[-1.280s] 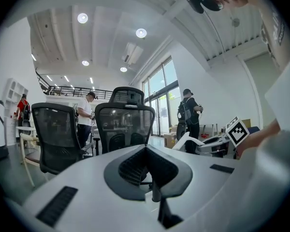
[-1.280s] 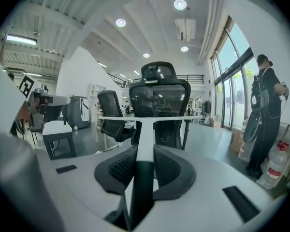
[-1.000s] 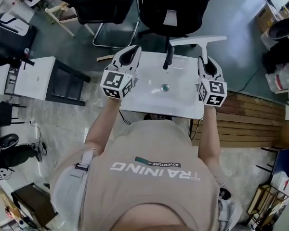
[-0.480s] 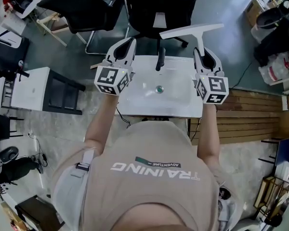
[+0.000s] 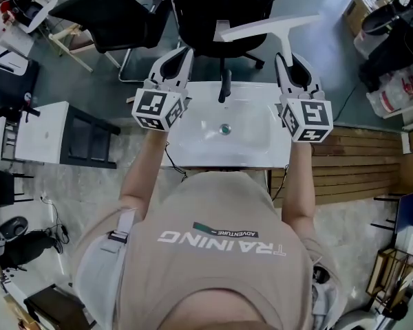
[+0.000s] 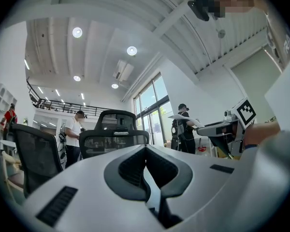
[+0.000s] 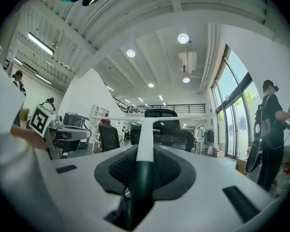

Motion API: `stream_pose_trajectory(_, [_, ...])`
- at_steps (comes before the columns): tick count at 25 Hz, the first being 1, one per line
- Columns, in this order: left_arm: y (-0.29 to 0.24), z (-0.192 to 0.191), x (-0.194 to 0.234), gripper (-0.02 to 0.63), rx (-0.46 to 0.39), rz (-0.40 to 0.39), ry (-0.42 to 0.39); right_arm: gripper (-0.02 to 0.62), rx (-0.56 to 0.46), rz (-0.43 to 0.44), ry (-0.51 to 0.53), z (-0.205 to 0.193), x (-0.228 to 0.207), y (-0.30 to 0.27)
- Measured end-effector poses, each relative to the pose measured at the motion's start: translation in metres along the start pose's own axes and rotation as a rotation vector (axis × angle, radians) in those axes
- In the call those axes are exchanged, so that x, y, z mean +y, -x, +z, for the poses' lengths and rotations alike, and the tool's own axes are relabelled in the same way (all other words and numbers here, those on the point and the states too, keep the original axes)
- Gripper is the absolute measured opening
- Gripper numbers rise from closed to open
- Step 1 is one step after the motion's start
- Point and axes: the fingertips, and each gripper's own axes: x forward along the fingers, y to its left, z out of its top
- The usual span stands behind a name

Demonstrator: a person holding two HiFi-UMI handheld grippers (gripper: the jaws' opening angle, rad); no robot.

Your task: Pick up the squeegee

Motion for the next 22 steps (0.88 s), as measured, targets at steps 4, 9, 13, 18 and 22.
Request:
stream_pose_trajectory(4, [-0.005,0.015,0.004,0.012,-0.016,-0.001,-0.033,0.095,-0.022,0.006,-0.011,0.008,-0.003,-0.004])
stream_pose_trajectory(9, [-0.006,0.036,0.011,0.012,-0.045,0.009,-0.067,0.095,-0.064,0.013,-0.053,0.023,-0.009,-0.012])
stream_pose_trajectory(13, [-0.006,0.043,0.013,0.011,-0.053,0.010,-0.074,0.095,-0.093,0.013,-0.053,0.038,-0.014,-0.015])
stream_pose_trajectory(18, [-0.009,0.043,0.015,0.012,-0.052,0.011,-0.073,0.095,-0.110,0.012,-0.052,0.047,-0.020,-0.018])
stream_pose_trajectory(22, [-0.012,0.042,0.019,0.012,-0.054,0.013,-0.071,0.095,-0.108,0.020,-0.074,0.047,-0.022,-0.024])
